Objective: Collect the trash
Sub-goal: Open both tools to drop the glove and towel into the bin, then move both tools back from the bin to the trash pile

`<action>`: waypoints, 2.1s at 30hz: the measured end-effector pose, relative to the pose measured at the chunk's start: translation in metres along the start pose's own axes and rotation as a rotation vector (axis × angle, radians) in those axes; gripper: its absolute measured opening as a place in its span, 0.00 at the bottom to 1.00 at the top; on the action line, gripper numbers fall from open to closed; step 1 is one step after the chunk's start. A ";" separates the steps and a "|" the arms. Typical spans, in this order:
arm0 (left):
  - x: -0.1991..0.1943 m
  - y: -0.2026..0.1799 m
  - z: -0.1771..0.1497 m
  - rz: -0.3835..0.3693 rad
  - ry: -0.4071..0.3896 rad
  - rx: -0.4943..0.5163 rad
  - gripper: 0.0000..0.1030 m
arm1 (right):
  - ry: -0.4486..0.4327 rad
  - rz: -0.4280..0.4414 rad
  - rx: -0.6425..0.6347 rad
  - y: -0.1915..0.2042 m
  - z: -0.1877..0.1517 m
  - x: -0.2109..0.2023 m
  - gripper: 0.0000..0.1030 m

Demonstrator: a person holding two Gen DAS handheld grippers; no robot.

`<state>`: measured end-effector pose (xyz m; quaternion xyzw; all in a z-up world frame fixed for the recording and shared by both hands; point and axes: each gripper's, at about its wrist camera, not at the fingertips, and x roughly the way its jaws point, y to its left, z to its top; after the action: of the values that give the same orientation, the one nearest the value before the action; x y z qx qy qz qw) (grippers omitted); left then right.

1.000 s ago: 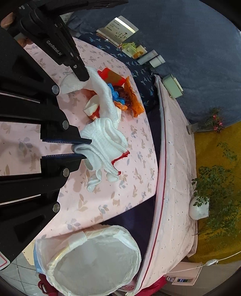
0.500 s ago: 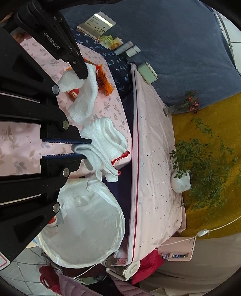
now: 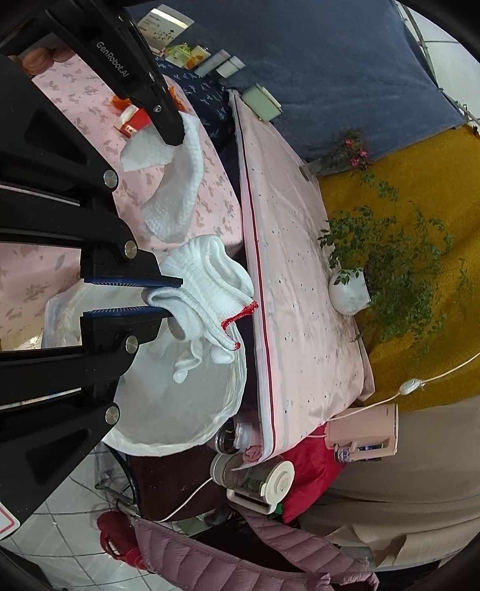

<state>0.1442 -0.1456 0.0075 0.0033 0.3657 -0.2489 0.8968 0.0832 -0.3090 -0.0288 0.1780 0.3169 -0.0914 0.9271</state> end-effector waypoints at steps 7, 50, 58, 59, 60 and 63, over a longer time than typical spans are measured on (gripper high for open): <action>0.020 -0.027 -0.002 -0.032 0.034 0.038 0.02 | 0.006 -0.031 0.023 -0.025 -0.001 0.003 0.09; 0.005 0.058 -0.014 0.107 0.022 -0.132 0.49 | 0.010 0.006 -0.079 0.039 -0.010 0.003 0.40; -0.008 0.088 -0.019 0.138 0.008 -0.173 0.49 | 0.029 0.034 -0.129 0.072 -0.016 0.006 0.40; -0.009 0.092 -0.020 0.144 0.007 -0.179 0.49 | 0.032 0.037 -0.134 0.076 -0.017 0.007 0.40; -0.011 0.097 -0.021 0.148 0.006 -0.186 0.50 | 0.035 0.040 -0.140 0.080 -0.018 0.008 0.40; -0.015 0.111 -0.025 0.161 0.004 -0.208 0.51 | 0.041 0.047 -0.157 0.093 -0.021 0.009 0.44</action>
<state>0.1687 -0.0369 -0.0209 -0.0596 0.3897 -0.1368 0.9088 0.1050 -0.2164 -0.0245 0.1140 0.3376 -0.0410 0.9335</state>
